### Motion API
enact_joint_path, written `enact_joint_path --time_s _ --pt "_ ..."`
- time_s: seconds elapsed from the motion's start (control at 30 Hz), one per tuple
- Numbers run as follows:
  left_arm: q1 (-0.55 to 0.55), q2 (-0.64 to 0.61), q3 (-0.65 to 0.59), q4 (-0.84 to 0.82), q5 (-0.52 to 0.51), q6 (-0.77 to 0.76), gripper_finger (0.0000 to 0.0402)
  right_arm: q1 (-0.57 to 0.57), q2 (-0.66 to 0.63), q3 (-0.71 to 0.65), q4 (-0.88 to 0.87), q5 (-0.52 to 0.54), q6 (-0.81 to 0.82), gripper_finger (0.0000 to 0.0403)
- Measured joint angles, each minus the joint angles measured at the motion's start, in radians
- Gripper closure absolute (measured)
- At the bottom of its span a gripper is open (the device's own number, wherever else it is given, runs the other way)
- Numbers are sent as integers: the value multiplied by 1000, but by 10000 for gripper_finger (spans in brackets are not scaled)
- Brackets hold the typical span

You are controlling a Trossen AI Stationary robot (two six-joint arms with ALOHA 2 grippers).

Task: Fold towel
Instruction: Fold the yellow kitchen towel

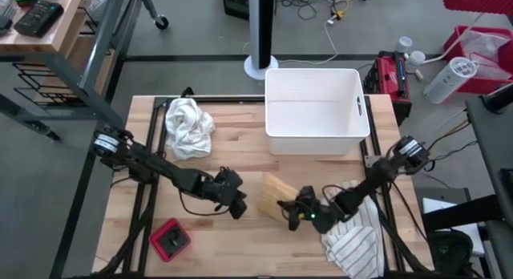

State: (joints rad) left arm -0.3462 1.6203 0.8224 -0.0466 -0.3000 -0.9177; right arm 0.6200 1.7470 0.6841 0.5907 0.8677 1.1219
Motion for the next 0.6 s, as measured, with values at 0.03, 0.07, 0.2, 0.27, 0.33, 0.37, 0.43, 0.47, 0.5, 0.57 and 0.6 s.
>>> enact_joint_path --time_s 0.03,0.07,0.2,0.27,0.33,0.37,0.43,0.47,0.5,0.57,0.6 --pt "0 0 4 -2 -14 1 402 16 0 -2 5 28 1 402" --pt "0 0 10 -2 -31 4 402 31 0 -4 16 53 -11 402" --pt "0 0 28 -1 -106 14 401 81 -2 -4 110 126 -120 402" --pt "0 0 40 0 -115 30 402 107 -2 -4 119 166 -133 402" --pt "0 0 54 2 -119 51 402 137 -2 -6 106 226 -97 403" --pt "0 0 60 2 -119 60 402 149 -3 -9 86 254 -57 403" --pt "0 0 72 -1 -119 79 402 170 -3 -13 20 289 39 403" --pt "0 0 81 -1 -120 88 402 176 -3 -14 -18 297 94 403" --pt "0 0 89 2 -121 97 402 180 -3 -14 -54 300 149 403" --pt "0 0 101 -1 -121 113 402 190 5 -12 -105 307 238 403" --pt "0 0 108 -3 -122 120 401 199 13 -12 -109 318 256 403"
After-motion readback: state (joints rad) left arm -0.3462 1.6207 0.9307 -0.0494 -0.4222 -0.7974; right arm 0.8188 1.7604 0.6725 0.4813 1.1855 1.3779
